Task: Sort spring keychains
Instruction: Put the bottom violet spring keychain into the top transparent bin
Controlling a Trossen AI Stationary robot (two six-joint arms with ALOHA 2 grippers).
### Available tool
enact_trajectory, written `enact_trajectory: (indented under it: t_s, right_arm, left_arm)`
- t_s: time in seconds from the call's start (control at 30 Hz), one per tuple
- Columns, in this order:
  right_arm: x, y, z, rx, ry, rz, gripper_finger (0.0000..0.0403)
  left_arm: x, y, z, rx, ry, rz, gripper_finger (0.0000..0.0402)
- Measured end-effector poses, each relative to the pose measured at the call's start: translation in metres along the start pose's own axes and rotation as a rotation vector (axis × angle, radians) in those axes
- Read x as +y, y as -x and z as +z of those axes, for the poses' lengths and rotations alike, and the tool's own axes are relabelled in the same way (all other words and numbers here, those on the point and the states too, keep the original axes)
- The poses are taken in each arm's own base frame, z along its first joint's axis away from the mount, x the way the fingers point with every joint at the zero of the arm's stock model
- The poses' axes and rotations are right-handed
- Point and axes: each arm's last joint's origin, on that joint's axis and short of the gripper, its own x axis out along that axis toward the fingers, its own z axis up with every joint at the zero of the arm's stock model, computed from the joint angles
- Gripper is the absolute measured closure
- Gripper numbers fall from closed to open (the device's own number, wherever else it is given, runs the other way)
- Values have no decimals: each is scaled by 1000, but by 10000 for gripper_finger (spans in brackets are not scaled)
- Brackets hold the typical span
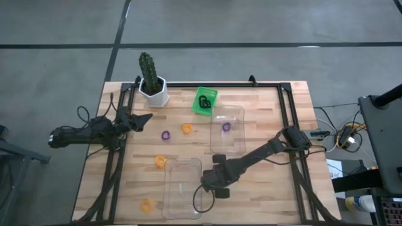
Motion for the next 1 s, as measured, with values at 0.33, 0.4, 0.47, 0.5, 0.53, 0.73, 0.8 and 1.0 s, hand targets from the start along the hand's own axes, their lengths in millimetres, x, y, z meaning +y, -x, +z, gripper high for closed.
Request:
enact_trajectory:
  t_s: [0.33,0.4,0.47,0.5,0.53,0.73,0.8,1.0]
  right_arm:
    - [-1,-4,3,-8,-15,93,278]
    - [0,-5,3,-18,-17,119,281]
    - [1,-6,2,-11,-20,125,283]
    - [0,-6,2,-7,-24,124,284]
    - [0,-7,2,-4,-30,123,285]
    - [1,-8,0,20,-45,161,300]
    - [1,-9,-2,29,-44,165,314]
    - [-1,-13,-5,62,-93,196,381]
  left_arm:
    - [0,0,0,0,4,0,401]
    - [0,0,0,0,6,0,401]
    - [0,0,0,0,6,0,401]
    - [0,0,0,0,6,0,401]
    - [0,0,0,0,6,0,401]
    - [0,0,0,-1,6,-2,401]
    - [0,0,0,-1,7,-2,401]
    - [0,0,0,-2,7,-4,401]
